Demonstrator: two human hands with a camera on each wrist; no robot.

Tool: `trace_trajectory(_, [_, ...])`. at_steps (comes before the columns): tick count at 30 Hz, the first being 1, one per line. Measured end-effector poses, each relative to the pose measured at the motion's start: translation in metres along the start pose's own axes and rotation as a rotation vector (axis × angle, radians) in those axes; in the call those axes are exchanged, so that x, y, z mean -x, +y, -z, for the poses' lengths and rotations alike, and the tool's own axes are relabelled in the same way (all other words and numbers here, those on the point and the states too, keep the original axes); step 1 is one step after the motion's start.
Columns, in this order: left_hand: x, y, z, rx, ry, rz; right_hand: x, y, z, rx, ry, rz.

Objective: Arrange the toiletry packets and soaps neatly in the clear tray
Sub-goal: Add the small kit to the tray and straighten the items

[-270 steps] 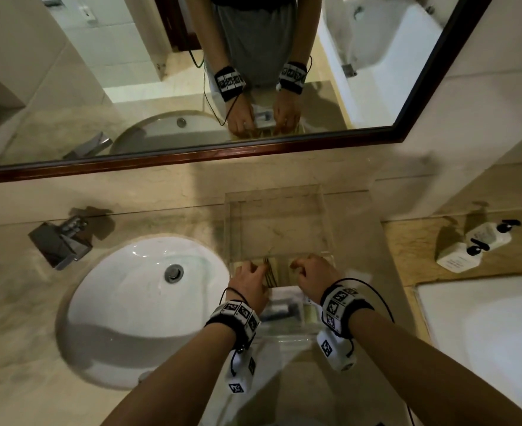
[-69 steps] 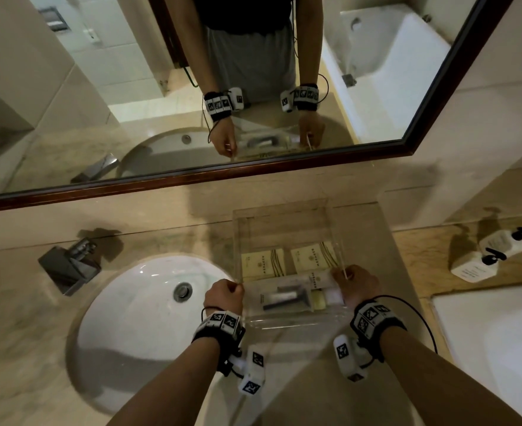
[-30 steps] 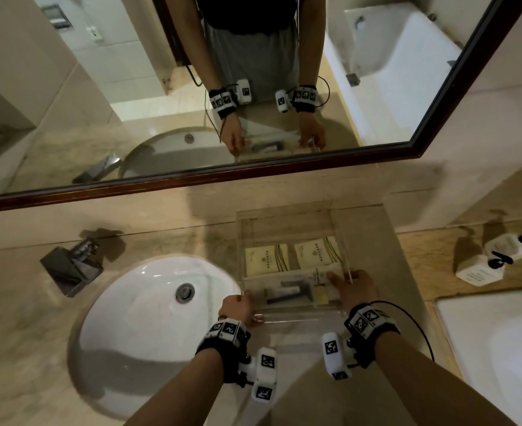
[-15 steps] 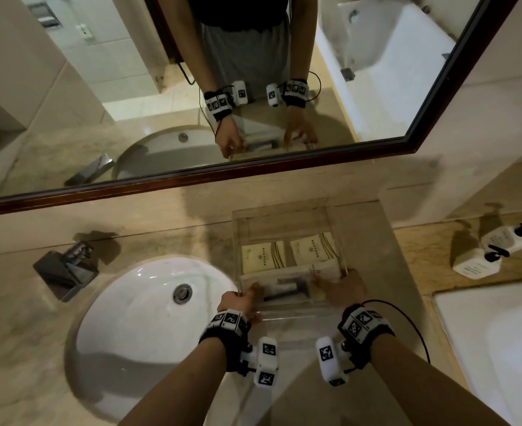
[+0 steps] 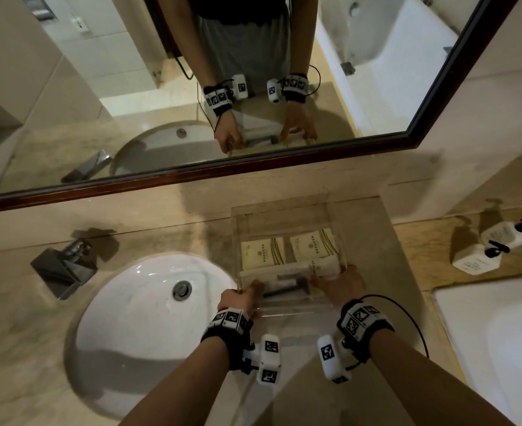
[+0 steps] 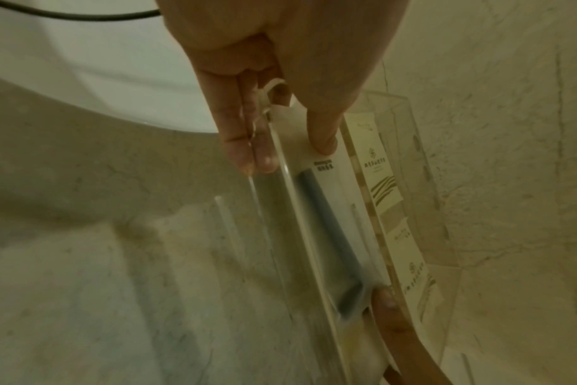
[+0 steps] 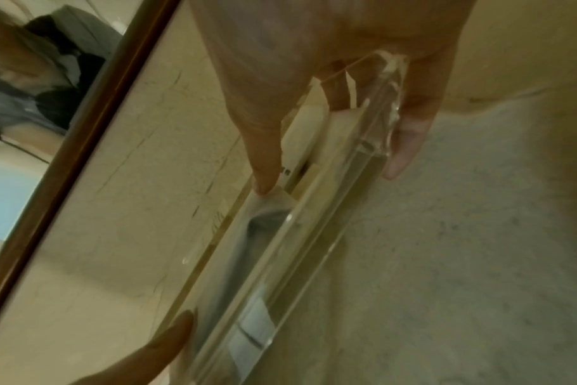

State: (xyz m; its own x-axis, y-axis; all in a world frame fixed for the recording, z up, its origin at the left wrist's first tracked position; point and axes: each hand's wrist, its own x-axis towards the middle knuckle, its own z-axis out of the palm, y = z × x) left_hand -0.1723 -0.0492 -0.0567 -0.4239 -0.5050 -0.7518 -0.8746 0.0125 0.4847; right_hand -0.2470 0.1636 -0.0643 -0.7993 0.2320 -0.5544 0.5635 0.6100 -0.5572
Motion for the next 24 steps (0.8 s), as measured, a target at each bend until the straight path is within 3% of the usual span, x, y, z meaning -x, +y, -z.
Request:
trace_trajectory(14, [0.008, -0.003, -0.012, 0.073, 0.007, -0.13, -0.003, 0.007, 0.0, -0.092, 0.012, 0.012])
trace_trajectory(18, [0.01, 0.003, -0.017, 0.169, -0.043, -0.072, -0.002, 0.006, 0.003, -0.182, -0.003, -0.01])
trace_trajectory(24, [-0.014, 0.008, -0.025, 0.413, -0.047, 0.095, -0.001, 0.004, -0.002, -0.528, 0.054, -0.116])
